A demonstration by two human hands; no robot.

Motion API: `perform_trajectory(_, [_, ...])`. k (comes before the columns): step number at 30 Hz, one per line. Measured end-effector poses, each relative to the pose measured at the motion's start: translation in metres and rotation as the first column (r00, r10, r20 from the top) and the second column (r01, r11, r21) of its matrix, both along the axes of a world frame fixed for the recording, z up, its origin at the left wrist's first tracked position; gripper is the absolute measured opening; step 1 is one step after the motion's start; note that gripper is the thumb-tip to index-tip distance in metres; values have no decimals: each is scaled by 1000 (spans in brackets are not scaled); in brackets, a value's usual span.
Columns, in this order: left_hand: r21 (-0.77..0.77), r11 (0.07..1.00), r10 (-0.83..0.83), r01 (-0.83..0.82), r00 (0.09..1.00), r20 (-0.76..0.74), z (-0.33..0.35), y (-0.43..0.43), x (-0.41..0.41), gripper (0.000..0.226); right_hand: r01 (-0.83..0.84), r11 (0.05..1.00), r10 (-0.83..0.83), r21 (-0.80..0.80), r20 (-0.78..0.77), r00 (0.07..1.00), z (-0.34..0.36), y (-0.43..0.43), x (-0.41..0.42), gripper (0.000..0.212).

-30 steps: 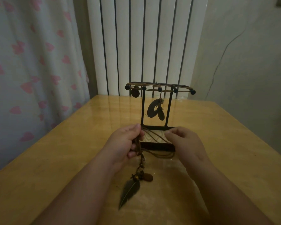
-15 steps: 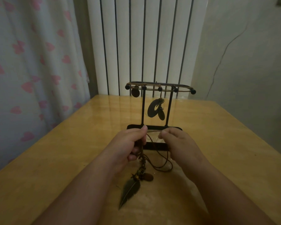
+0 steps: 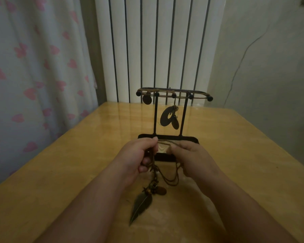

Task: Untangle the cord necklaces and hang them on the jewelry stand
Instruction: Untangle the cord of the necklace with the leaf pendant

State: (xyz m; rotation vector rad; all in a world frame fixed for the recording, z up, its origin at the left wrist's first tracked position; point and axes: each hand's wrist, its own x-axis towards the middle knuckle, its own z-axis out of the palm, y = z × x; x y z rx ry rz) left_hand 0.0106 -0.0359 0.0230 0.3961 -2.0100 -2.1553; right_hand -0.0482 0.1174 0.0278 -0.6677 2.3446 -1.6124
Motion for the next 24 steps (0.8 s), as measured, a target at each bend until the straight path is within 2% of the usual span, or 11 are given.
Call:
perform_trajectory(3, [-10,1000,-9,9,999,37,0,0,1,29,144,965,-76,-219,294,953,8,5,-7,16])
perform_trajectory(5, [-3,1000,-30,30,998,51,0,1,1,27,196,870,-13,-453,376,926,9,9,-8,17])
perform_trajectory(7, [15,999,-29,28,998,54,0,1,2,25,289,751,-23,-594,414,910,11,15,-9,27])
perform_trajectory(9, [27,999,-18,17,999,34,0,1,2,23,360,723,-104,-589,422,900,10,17,-13,32])
perform_trajectory(12, [7,1000,-3,2,1000,15,1,2,3,24,365,869,-262,-335,315,912,8,14,-15,30])
perform_trajectory(15, [-11,1000,5,-5,1000,9,2,2,2,26,247,969,-243,-19,130,961,2,8,-11,20])
perform_trajectory(17, [-15,1000,11,-11,1000,14,3,2,2,26,204,977,-209,65,77,975,0,5,-8,18])
perform_trajectory(20, [-25,999,35,-34,998,51,4,3,3,26,192,981,-185,-28,159,970,2,4,-7,16])
perform_trajectory(24, [-64,998,26,-18,992,121,5,4,3,30,270,893,-176,-359,273,946,5,9,-10,19])
